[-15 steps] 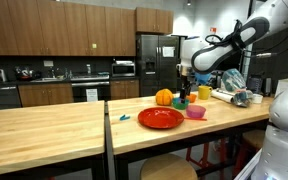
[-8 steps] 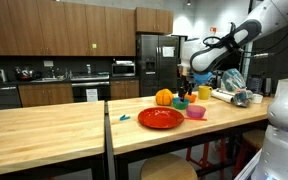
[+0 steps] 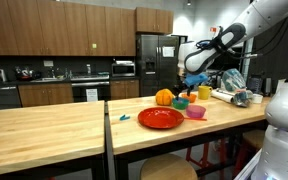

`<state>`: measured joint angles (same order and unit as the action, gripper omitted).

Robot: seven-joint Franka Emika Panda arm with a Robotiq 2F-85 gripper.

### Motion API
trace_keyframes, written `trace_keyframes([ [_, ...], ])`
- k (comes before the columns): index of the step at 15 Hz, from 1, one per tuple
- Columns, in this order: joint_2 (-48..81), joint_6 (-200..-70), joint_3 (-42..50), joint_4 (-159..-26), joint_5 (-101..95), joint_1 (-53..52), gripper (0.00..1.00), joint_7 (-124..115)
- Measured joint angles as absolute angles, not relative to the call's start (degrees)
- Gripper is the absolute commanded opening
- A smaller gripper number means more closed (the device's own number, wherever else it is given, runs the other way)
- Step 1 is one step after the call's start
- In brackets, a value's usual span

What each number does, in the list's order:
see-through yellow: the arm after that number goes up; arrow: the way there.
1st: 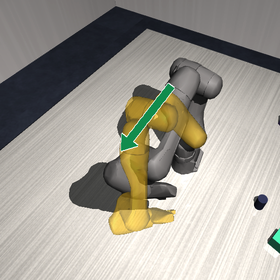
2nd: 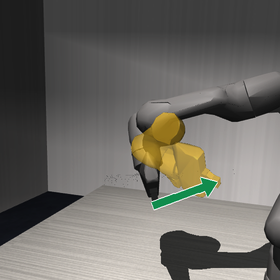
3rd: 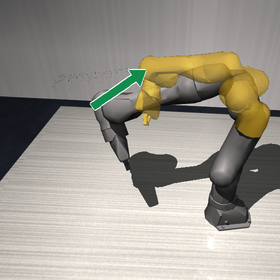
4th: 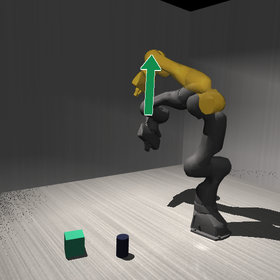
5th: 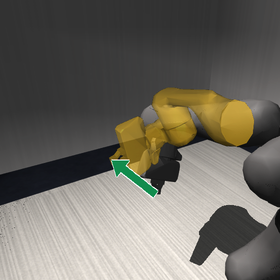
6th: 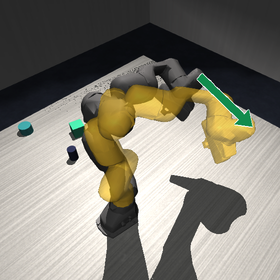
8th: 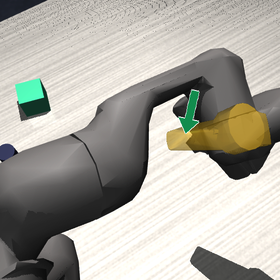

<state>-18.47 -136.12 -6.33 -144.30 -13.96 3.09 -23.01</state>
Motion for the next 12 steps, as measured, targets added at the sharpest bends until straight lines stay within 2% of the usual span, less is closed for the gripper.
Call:
trace_keyframes([
  [12,-11.47,-137.63,-5.92,-139.59,-14.22,5.24,1.00,-43.84],
])
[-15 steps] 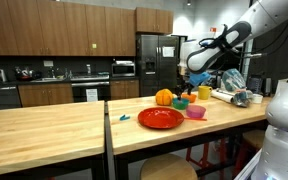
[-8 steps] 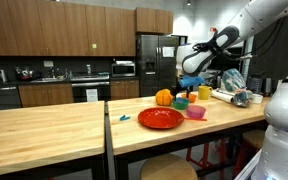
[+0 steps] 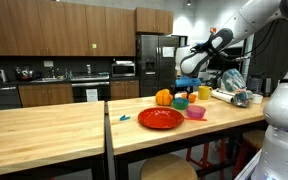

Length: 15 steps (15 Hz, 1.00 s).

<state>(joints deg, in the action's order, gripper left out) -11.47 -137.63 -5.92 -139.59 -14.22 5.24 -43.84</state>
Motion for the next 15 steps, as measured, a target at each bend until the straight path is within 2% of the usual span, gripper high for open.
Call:
trace_keyframes([
  [6,-11.30,-137.72,-4.78,-139.43,-14.31,5.51,0.99,-47.89],
  [7,-11.28,-137.77,-4.69,-139.41,-14.31,5.53,0.84,-48.36],
  [8,-11.25,-137.91,-4.62,-139.41,-14.31,5.55,0.74,-48.94],
  [9,-11.12,-138.09,-4.55,-139.38,-14.31,5.57,0.73,-49.22],
  [11,-10.71,-138.42,-4.41,-139.33,-14.31,5.58,0.62,-49.57],
  [12,-10.52,-138.63,-4.35,-139.31,-14.32,5.58,0.51,-49.69],
  [13,-10.32,-138.83,-4.31,-139.28,-14.39,5.58,0.50,-49.82],
  [15,-9.86,-139.24,-4.29,-139.23,-14.45,5.58,0.41,-49.94],
])
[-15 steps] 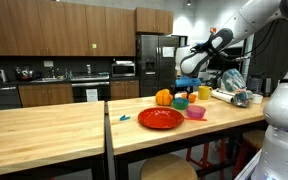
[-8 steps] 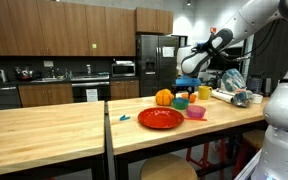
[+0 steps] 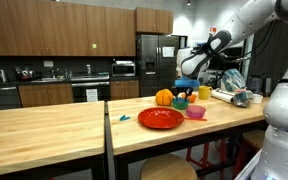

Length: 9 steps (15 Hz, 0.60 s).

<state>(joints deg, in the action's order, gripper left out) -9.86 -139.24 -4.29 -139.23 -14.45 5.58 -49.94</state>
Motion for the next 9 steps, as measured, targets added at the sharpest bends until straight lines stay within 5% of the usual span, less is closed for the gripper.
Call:
trace_keyframes([
  [6,-7.73,-140.30,-4.26,-138.55,-14.46,5.56,0.58,-49.98],
  [7,-7.44,-140.33,-4.26,-138.45,-14.46,5.54,0.52,-49.98],
  [8,-7.12,-140.35,-4.26,-138.38,-14.46,5.52,0.28,-49.97],
  [9,-6.80,-140.35,-4.25,-138.33,-14.46,5.50,0.27,-49.98],
])
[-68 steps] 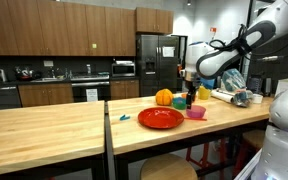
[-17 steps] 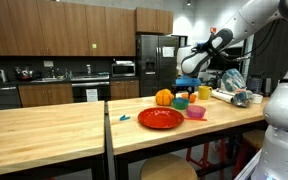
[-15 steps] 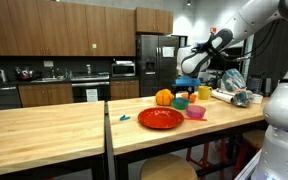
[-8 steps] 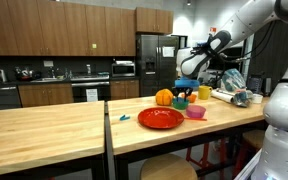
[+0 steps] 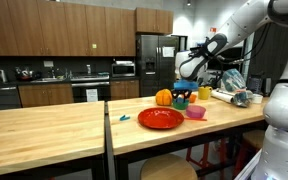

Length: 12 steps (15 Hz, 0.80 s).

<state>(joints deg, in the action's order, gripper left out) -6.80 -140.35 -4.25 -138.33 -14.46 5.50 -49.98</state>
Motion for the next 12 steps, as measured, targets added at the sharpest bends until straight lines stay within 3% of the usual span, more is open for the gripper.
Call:
trace_keyframes([
  [12,-6.35,-140.37,-4.01,-137.45,-14.46,5.21,0.23,-49.97],
])
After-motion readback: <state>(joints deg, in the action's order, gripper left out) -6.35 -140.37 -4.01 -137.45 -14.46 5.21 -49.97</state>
